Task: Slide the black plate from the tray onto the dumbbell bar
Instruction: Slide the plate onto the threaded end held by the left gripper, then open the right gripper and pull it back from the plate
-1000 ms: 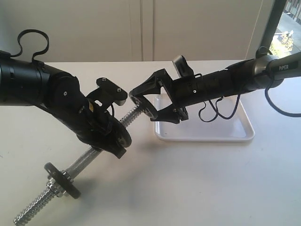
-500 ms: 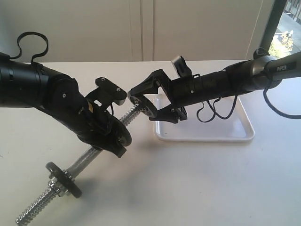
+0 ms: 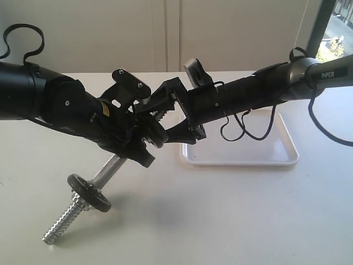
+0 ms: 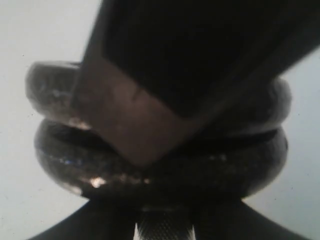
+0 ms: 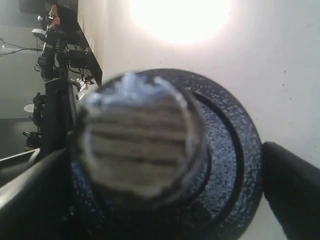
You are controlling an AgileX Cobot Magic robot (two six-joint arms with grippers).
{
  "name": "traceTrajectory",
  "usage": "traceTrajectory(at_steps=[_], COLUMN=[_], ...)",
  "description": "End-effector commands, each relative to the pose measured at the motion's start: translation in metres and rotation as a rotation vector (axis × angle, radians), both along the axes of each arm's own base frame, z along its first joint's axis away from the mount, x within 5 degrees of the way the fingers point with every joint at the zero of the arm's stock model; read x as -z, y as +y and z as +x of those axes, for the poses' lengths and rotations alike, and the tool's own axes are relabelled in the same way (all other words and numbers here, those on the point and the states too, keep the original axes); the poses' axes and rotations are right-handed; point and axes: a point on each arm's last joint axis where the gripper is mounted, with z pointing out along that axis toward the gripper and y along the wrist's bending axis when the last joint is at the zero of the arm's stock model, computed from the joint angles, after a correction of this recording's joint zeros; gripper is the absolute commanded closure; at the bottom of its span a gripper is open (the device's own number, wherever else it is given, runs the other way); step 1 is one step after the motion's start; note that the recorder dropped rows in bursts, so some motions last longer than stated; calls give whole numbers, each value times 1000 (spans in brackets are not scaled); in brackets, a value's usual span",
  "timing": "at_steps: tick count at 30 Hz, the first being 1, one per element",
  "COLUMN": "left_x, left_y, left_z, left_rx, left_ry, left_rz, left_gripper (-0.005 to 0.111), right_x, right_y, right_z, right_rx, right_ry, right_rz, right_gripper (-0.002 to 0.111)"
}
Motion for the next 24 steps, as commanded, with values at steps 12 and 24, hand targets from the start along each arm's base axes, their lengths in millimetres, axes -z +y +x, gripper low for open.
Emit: traceTrajectory(at_steps=[12, 24], left_x=[-42, -41], left_y=[-5, -5], left_z=[3, 2], left_rx=[9, 9], left_ry=[-172, -161], left_rz=[-126, -118], left_gripper=[107, 107], right_x=[-10, -8], right_y=[-1, -3], right_z=[-3, -4], right_rx=[-54, -88], right_ry=[-146, -213], right_rz=[37, 21], right_gripper=[88, 3])
